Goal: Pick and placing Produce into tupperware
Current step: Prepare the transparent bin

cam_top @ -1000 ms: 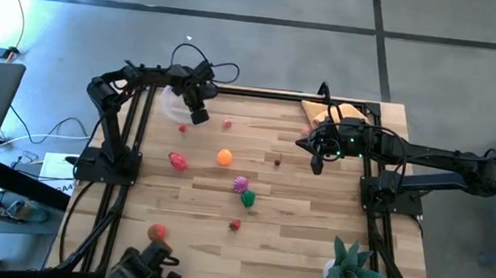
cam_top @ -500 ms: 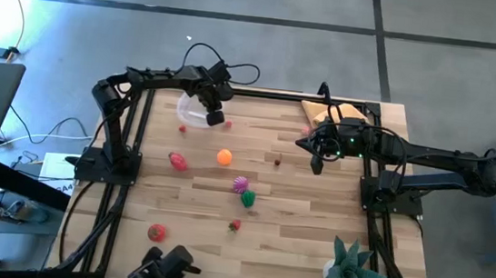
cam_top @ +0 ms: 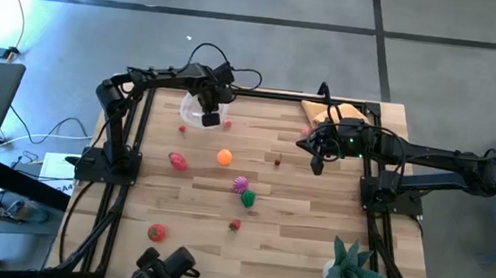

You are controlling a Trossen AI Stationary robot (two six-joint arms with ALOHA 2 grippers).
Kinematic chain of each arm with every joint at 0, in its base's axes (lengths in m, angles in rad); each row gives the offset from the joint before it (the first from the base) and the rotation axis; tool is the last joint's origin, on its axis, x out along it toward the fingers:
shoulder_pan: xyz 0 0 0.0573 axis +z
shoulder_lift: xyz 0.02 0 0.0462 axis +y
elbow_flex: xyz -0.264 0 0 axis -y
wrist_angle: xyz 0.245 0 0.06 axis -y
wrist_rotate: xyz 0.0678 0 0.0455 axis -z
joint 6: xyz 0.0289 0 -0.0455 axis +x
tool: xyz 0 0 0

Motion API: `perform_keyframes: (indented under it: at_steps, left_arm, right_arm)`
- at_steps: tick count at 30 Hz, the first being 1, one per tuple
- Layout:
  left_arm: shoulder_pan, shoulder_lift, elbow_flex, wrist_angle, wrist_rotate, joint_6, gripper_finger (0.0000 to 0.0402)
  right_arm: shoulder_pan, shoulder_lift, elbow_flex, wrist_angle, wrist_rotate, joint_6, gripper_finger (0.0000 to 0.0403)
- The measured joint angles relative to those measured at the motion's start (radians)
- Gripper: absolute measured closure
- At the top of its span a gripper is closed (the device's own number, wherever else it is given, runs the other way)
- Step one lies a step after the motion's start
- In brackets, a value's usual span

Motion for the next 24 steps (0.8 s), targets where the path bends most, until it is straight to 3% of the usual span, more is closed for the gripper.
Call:
perform_keyframes:
  at_steps: [9,24]
  left_arm:
    - [0.000,0.095,-0.001,-0.019,0.014,-0.007,0.0396]
    - [-0.063,0.122,0.053,0.117,0.175,0.011,0.0397]
  right_arm:
    - [0.010,0.000,0.000,0.000,-0.004,0.020,0.0402]
    - [0.015,0.000,0.000,0.000,0.000,0.017,0.0402]
